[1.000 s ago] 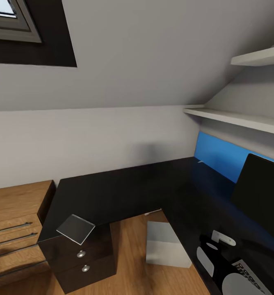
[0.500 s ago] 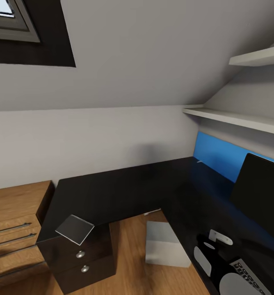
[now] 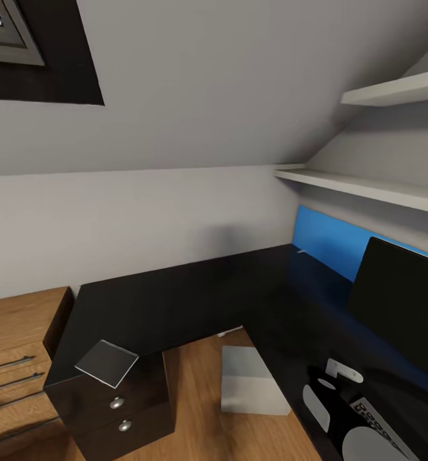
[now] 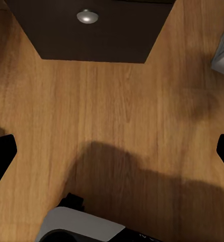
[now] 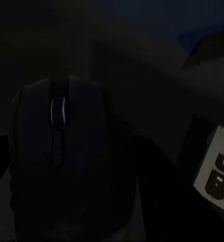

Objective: In the bedroom, organize the workspace by keeping the computer under the desk, ensuring the monitor is on the desk, placing the keyboard on the desk next to the monitor, placing the mouse on the desk next to the keyboard, moving the folder from the swivel chair onto the desk next to the mouse, stacking the notebook on top of the folder with the pen on top of the notebook, and positioning the swivel chair next to the desk.

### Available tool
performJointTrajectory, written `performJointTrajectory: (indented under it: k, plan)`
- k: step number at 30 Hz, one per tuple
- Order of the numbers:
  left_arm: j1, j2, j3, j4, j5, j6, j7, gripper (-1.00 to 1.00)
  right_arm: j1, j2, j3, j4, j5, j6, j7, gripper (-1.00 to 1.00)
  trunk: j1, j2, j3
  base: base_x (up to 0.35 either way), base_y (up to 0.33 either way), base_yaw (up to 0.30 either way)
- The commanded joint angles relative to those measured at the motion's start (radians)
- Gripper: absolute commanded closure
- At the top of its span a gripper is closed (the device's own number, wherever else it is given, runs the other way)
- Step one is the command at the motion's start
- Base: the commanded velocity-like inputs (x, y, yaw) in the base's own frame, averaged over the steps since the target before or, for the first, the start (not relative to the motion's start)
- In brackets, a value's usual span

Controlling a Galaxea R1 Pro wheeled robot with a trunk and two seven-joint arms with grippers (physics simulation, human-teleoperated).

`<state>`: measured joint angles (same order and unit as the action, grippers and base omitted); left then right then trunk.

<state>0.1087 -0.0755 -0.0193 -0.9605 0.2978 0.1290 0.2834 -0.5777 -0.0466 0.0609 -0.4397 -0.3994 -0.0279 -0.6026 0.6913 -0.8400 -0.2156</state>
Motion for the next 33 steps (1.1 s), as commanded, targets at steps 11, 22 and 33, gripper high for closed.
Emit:
performJointTrajectory:
  k: [11, 22, 33]
  plan:
    - [0.0, 0.0, -0.002, -0.003, 0.008, 0.004, 0.006, -1.0, -0.001, -0.001, 0.007, -0.001, -0.014, -0.006, -0.005, 1.0, 0.0, -0.001, 0.0, 0.0, 0.0, -0.073]
    - [0.0, 0.0, -0.001, -0.004, 0.008, 0.006, 0.005, -1.0, -0.001, -0.001, 0.007, -0.001, -0.013, -0.006, -0.005, 1.0, 0.019, -0.036, -0.015, 0.0, 0.0, -0.001]
    - [0.0, 0.0, -0.001, -0.006, 0.008, 0.005, 0.004, -1.0, -0.001, -0.001, 0.007, -0.001, -0.013, -0.006, -0.004, 1.0, 0.031, -0.057, -0.025, 0.0, 0.0, 0.0]
